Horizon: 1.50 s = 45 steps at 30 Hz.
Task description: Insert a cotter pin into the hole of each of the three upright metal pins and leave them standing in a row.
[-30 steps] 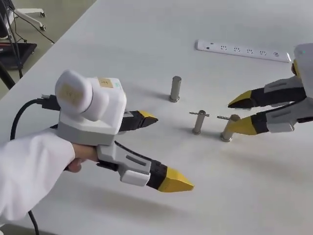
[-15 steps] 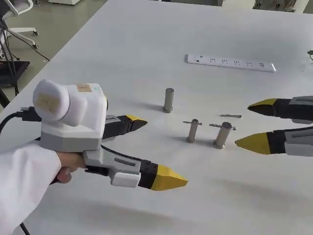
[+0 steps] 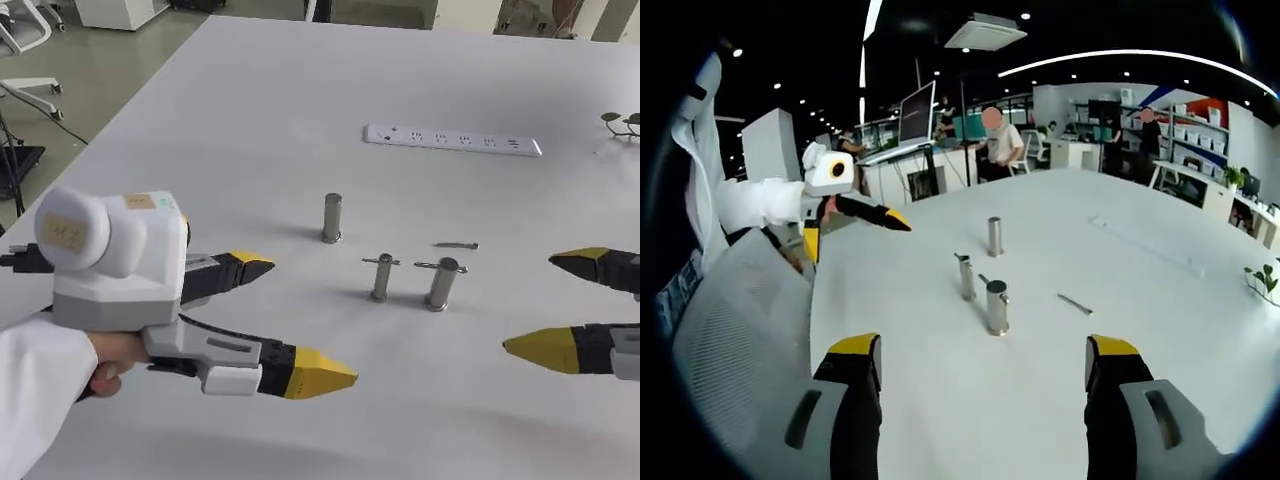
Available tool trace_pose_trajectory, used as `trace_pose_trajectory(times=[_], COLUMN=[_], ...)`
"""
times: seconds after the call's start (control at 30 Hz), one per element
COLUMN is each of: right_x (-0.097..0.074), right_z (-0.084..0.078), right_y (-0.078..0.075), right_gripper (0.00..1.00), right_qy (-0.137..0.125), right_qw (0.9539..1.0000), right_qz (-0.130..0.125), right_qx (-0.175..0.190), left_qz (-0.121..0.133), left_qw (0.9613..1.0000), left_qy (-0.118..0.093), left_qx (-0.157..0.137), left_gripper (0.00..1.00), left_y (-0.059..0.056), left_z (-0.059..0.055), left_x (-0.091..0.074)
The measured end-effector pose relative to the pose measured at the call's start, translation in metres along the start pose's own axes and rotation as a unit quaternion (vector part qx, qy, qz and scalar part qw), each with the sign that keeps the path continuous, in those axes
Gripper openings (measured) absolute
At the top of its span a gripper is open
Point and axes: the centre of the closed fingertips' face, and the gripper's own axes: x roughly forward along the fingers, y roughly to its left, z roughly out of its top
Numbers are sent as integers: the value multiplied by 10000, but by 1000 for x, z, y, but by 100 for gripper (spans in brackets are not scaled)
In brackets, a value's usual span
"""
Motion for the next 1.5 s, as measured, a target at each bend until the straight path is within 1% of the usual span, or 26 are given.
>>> trace_pose_trajectory(times=[0.07,0.13,0.2,0.3,0.37,0.43,0.53,0.57,0.6,0.63,0.67,0.73,0.87,0.93,1.0,1.07,1.1,1.17,1.23,1.27,1.3,1.33,1.37,1.5], right_x=[-1,-3,-3,-4,-4,-5,-6,-7,-7,-8,-8,-9,-10,-10,-9,-8,-8,-7,-7,-7,-7,-8,-8,-8], right_z=[-3,-8,-11,-10,-11,-11,-12,-12,-12,-12,-13,-14,-17,-19,-21,-23,-24,-25,-25,-26,-26,-27,-27,-30], right_y=[1,2,3,4,6,8,9,9,9,10,10,9,10,10,11,12,12,12,12,12,12,12,12,11], right_gripper=[89,92,94,94,94,94,94,94,93,93,93,93,92,92,91,91,91,91,91,91,90,90,90,89], right_qy=[31,123,151,78,55,56,31,31,21,8,7,33,21,36,53,86,107,133,129,129,129,116,107,70], right_qw=[10000,9999,9998,9997,9998,9999,9998,9998,9998,9997,9997,9997,9995,9995,9995,9995,9995,9995,9995,9995,9994,9994,9993,9988], right_qz=[-14,-75,-60,-116,-115,-113,-131,-136,-138,-140,-151,-164,-179,-179,-163,-133,-129,-119,-118,-119,-119,-129,-133,-183], right_qx=[32,43,111,199,162,110,149,151,170,179,187,192,241,257,277,275,268,264,275,281,283,303,322,443], left_qz=[29,57,82,108,152,251,369,379,436,452,491,511,474,446,344,355,357,430,558,664,701,751,745,942], left_qw=[10000,10000,9999,9999,9998,9996,9991,9991,9988,9987,9984,9982,9984,9985,9987,9988,9989,9987,9979,9972,9970,9970,9970,9953], left_qy=[-1,-5,0,23,33,0,-115,-126,-193,-209,-257,-298,-286,-292,-332,-318,-312,-286,-319,-318,-303,-176,-174,0], left_qx=[-20,-52,-88,-108,-112,-96,-154,-153,-140,-133,-122,-131,-119,-130,-170,-82,-62,42,104,116,113,105,118,233], left_gripper=[99,99,99,99,99,99,99,99,99,97,95,95,94,94,95,94,93,88,84,82,79,75,72,65], left_y=[2,5,6,7,9,14,22,22,26,27,30,33,41,46,46,51,52,60,71,78,80,87,88,107], left_z=[-1,-1,-3,-4,-5,-3,4,5,9,10,15,18,26,31,38,45,46,52,60,63,63,63,64,64], left_x=[-1,-2,-3,-3,-4,-4,-5,-5,-5,-5,-4,-2,5,9,14,20,21,27,33,36,37,41,42,51])
